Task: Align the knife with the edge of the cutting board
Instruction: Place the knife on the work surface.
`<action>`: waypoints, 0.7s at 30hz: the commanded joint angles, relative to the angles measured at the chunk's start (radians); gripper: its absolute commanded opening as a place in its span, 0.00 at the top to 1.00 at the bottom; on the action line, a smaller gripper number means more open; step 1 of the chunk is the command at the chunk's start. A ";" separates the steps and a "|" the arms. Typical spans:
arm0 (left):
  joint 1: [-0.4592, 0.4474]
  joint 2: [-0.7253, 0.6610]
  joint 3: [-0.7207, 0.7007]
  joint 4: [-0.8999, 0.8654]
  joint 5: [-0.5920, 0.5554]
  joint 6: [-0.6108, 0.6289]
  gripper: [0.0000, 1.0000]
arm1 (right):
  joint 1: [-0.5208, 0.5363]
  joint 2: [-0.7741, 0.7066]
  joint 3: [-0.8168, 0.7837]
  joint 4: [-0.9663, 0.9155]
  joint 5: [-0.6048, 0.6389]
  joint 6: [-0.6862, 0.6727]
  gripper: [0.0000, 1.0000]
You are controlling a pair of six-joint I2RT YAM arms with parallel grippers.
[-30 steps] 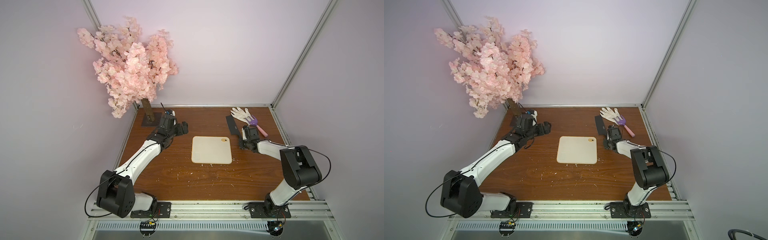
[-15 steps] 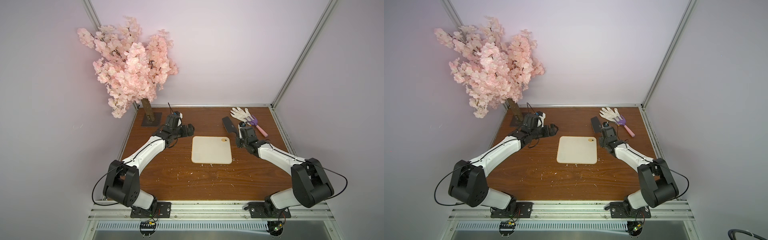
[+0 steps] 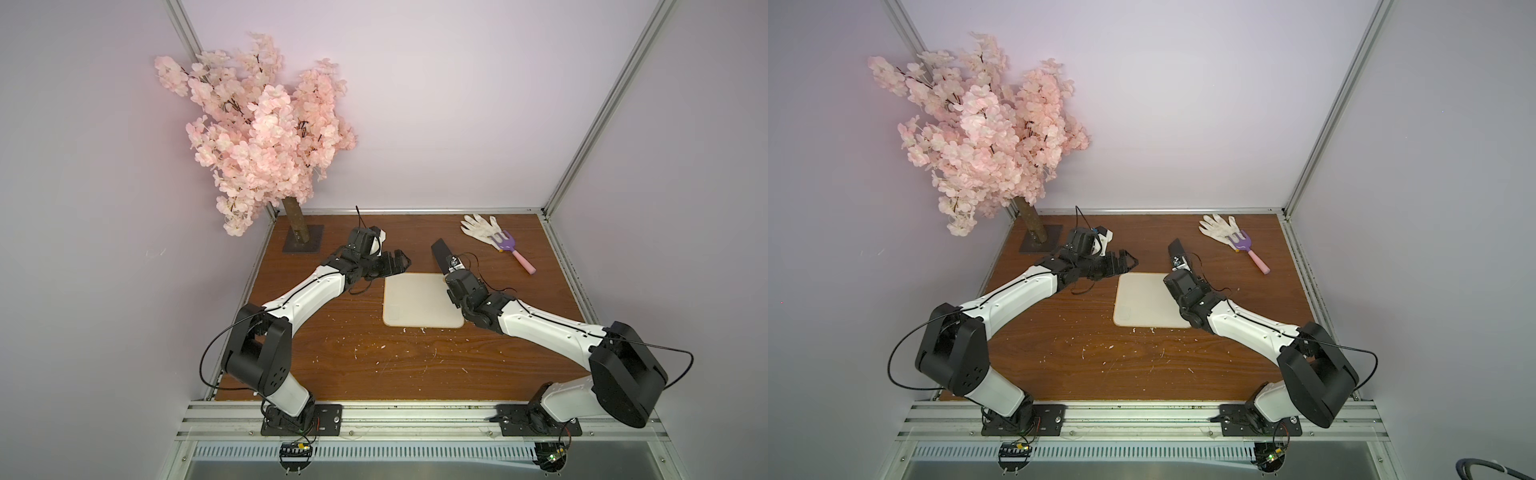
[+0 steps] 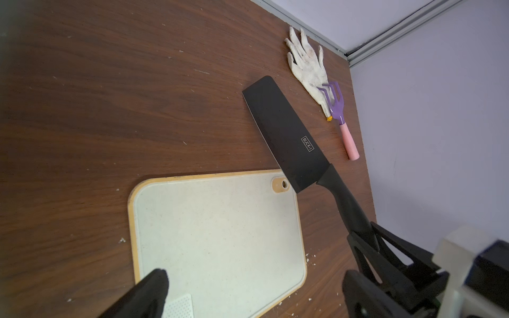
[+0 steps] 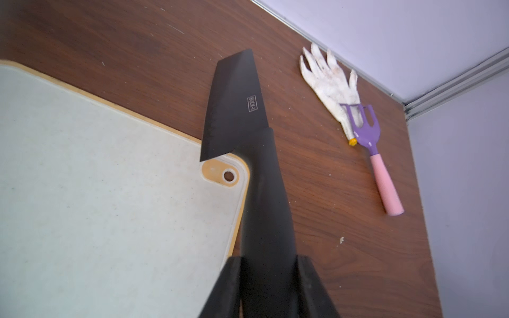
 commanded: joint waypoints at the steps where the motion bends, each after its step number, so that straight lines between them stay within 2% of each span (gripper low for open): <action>1: -0.008 0.005 0.020 -0.009 0.042 -0.051 0.00 | 0.067 -0.024 0.053 0.041 0.198 -0.072 1.00; 9: -0.017 0.070 0.083 -0.042 0.081 -0.096 0.00 | 0.208 0.058 0.035 0.120 0.338 -0.167 1.00; 16: -0.033 0.191 0.240 -0.162 0.079 -0.038 0.00 | 0.290 0.109 0.026 0.180 0.379 -0.235 1.00; 21: -0.038 0.231 0.275 -0.189 0.103 -0.012 0.00 | 0.344 0.143 -0.001 0.238 0.405 -0.294 1.00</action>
